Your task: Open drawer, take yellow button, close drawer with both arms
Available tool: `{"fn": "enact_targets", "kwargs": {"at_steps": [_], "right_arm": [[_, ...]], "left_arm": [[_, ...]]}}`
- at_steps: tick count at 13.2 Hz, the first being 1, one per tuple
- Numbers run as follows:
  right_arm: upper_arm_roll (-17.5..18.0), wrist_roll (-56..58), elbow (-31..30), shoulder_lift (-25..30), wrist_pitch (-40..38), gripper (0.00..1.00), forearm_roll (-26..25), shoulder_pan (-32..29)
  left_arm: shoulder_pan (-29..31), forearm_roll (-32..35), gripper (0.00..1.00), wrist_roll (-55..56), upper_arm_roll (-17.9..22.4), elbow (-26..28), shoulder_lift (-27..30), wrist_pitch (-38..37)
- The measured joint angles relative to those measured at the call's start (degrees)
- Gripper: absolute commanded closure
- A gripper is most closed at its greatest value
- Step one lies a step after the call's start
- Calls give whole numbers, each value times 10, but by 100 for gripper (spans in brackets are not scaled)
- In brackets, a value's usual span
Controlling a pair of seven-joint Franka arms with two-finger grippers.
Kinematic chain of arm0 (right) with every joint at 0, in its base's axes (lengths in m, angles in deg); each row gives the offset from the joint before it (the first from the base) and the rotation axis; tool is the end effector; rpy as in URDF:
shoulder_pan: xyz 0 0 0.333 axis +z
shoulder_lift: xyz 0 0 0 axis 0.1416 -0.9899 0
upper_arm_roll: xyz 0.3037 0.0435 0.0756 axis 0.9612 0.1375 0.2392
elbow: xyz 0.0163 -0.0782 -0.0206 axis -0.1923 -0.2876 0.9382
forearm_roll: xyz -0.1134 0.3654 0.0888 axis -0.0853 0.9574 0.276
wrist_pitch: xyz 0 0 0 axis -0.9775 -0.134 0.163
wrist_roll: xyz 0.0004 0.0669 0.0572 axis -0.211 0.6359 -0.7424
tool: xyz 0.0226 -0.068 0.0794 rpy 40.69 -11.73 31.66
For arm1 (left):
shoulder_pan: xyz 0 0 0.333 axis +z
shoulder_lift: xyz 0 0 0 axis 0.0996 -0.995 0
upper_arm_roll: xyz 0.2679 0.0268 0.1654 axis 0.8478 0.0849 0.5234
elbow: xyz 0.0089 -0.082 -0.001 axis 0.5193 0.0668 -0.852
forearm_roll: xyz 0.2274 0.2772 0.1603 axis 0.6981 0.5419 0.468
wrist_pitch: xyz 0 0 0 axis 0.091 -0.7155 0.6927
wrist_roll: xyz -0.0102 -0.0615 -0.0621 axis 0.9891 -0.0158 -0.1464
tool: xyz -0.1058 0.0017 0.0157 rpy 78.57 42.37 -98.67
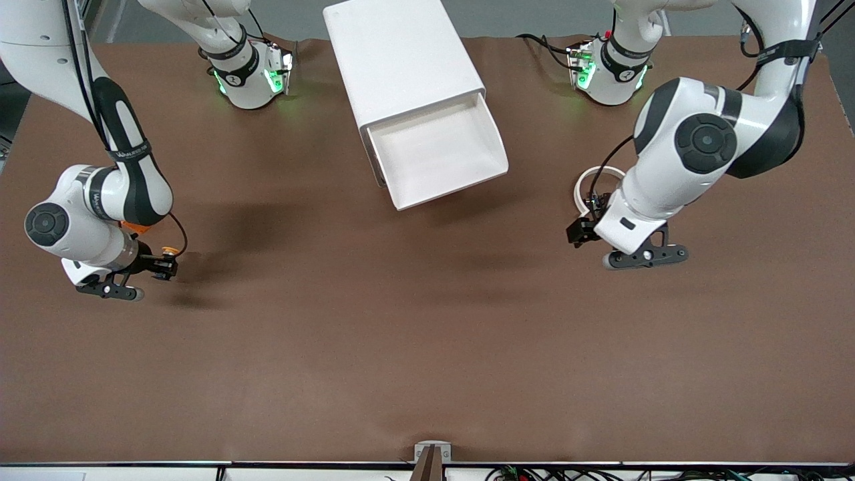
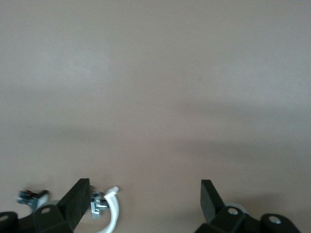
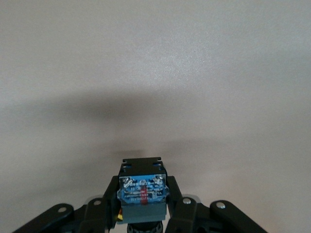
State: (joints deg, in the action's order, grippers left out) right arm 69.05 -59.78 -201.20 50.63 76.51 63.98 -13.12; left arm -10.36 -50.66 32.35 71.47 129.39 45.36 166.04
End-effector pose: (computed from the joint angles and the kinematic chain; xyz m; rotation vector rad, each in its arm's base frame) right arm 0.5801 -0.1119 0.2153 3.0493 -0.2410 -0.0569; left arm 0.5805 -0.2221 0.4366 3.1189 0.1790 -0.0112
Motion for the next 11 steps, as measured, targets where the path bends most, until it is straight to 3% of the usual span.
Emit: {"fn": "enact_targets", "kwargs": {"at_steps": [3,11], "right_arm": [[3,0,-33,-8,51,100,0,0],[3,60,-37,-16,74,100,0,-29]], "left_arm": [[-30,-1,0,56,0,-16,-18,0],[-113,-12,0,203,-2,-25,-54,5]]}}
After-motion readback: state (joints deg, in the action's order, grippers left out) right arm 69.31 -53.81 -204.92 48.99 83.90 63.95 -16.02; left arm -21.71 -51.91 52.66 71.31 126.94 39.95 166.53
